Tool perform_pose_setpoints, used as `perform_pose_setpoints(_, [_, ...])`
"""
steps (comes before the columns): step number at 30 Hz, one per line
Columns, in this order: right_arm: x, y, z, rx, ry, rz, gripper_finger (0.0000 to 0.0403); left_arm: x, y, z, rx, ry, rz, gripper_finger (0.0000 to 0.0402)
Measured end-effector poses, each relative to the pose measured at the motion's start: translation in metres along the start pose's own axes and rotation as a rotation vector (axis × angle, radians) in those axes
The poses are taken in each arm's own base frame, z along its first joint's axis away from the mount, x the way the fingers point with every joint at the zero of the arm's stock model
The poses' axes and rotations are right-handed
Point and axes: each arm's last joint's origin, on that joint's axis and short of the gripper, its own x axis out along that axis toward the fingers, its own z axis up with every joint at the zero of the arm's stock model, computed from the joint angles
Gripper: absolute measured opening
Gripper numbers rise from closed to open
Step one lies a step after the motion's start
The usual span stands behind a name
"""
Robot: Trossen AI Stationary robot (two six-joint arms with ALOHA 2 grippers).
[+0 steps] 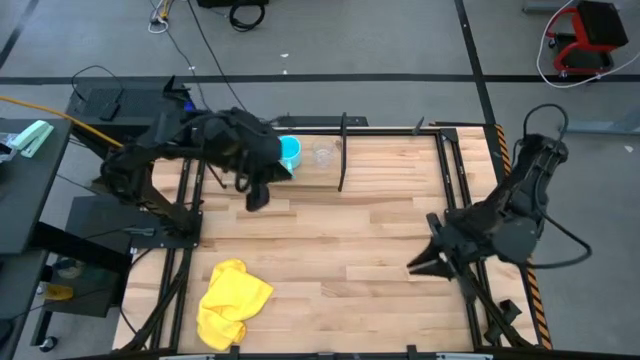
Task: Stack small to large cups/mugs on shelf
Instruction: Return to Home Position
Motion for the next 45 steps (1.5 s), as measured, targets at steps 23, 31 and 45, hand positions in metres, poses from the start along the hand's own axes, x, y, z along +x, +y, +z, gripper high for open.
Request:
perform_pose_setpoints(23, [-0.039,-0.076,-0.06,-0.03,-0.328,0.359,0.0066,0.03,0.046,-0.125,-0.094,-0.366,-0.167,0.0035])
perform_pose_setpoints(31, [-0.089,-0.115,-0.049,-0.061,-0.542,0.285,0.0066,0.006,0.06,-0.177,-0.084,-0.547,-0.166,0.0037])
perform_pose_setpoints(45, [-0.143,-0.139,-0.068,-0.076,-0.686,0.261,0.0066,-0.009,0.068,-0.232,-0.123,-0.64,-0.139,0.0036])
